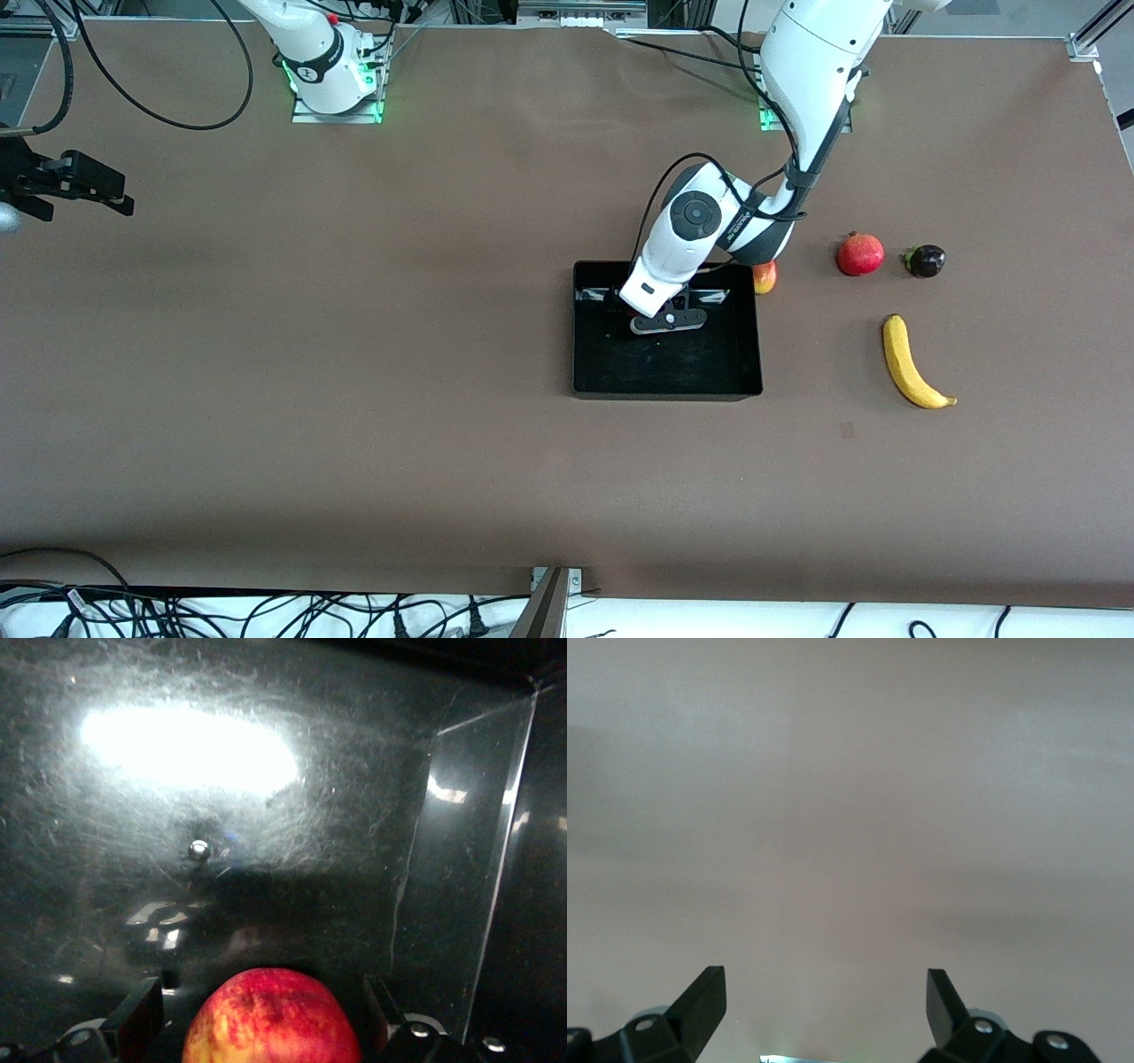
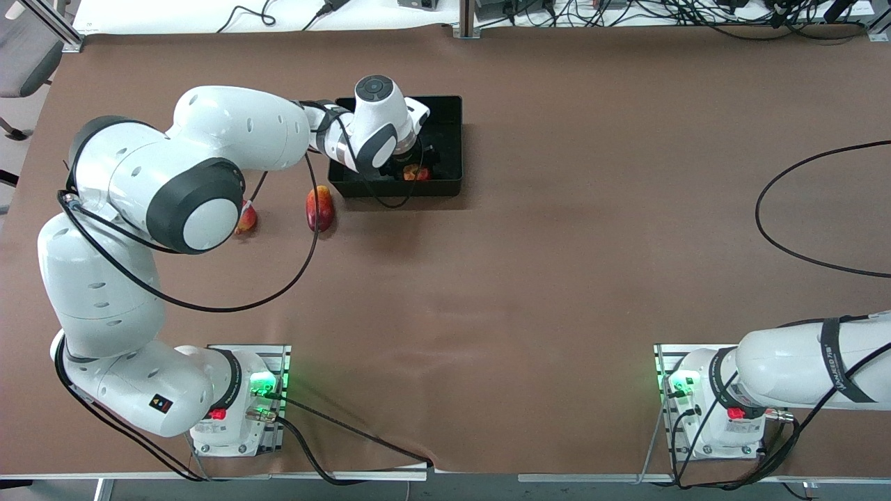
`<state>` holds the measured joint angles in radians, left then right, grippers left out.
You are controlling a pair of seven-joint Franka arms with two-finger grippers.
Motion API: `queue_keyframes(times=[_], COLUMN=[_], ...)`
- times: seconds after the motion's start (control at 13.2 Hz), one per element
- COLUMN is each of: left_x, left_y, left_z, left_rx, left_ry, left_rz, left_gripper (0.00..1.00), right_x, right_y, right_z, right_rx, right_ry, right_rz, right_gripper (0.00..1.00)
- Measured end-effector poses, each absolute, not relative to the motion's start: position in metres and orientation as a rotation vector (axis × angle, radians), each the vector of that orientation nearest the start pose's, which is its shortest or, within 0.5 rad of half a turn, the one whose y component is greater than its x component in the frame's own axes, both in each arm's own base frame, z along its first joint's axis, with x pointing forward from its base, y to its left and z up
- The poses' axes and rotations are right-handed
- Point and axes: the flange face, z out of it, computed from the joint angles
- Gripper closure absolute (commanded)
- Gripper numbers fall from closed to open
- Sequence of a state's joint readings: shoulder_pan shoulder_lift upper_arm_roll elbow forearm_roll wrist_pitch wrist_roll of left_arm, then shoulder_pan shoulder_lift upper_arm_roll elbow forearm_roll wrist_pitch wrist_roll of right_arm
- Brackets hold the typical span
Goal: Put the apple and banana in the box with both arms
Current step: 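Lower the held apple into the black box, then open the left gripper and release the apple in the box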
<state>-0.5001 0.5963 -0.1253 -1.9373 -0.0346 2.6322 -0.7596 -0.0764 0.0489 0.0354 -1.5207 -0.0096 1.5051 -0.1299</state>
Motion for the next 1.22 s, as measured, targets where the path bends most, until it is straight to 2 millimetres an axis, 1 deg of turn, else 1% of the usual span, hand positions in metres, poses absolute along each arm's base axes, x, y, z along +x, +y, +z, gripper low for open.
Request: queue_keyframes(times=[0.15, 0.23, 0.3, 0.38, 0.46, 0.53, 0.61, 0.68, 0.76, 0.84, 0.99, 1.14, 1.22], left_x=[0.528, 0.537, 0.546, 0.553, 0.56, 0.567, 0.577, 0.588, 0.601, 0.614, 0.637, 0.65, 0.653], left_y=[-0.366, -0.367, -0.369, -0.369, -0.363, -0.351, -0.33, -0.304, -0.272, -0.235, -0.159, -0.089, -0.06], left_z=[0.199, 0.214, 0.236, 0.263, 0.289, 0.312, 0.33, 0.342, 0.349, 0.352, 0.349, 0.344, 0.342], left_rx=[-3.235, -3.219, -3.202, -3.186, -3.171, -3.158, -3.152, -3.151, -3.151, -3.153, -3.157, -3.156, -3.159], left_ry=[-0.318, -0.321, -0.321, -0.322, -0.334, -0.354, -0.362, -0.347, -0.326, -0.306, -0.252, -0.172, -0.144], left_rz=[-0.002, 0.026, 0.053, 0.08, 0.097, 0.11, 0.114, 0.118, 0.125, 0.13, 0.132, 0.134, 0.135], left_gripper=[0.0, 0.0, 0.0, 0.0, 0.0, 0.0, 0.0, 0.0, 0.0, 0.0, 0.0, 0.0, 0.0], right_x=[0.562, 0.562, 0.562, 0.562, 0.562, 0.562, 0.562, 0.562, 0.562, 0.562, 0.562, 0.562, 0.562], right_y=[-0.025, -0.025, -0.025, -0.025, -0.025, -0.025, -0.025, -0.025, -0.025, -0.025, -0.025, -0.025, -0.025], right_z=[0.615, 0.615, 0.615, 0.615, 0.615, 0.615, 0.615, 0.615, 0.615, 0.615, 0.615, 0.615, 0.615], right_rx=[-3.139, -3.139, -3.139, -3.139, -3.139, -3.139, -3.139, -3.139, -3.139, -3.139, -3.139, -3.139, -3.139], right_ry=[-0.139, -0.139, -0.139, -0.139, -0.139, -0.139, -0.139, -0.139, -0.139, -0.139, -0.139, -0.139, -0.139], right_rz=[0.102, 0.102, 0.102, 0.102, 0.102, 0.102, 0.102, 0.102, 0.102, 0.102, 0.102, 0.102, 0.102], right_gripper=[0.0, 0.0, 0.0, 0.0, 0.0, 0.0, 0.0, 0.0, 0.0, 0.0, 0.0, 0.0, 0.0])
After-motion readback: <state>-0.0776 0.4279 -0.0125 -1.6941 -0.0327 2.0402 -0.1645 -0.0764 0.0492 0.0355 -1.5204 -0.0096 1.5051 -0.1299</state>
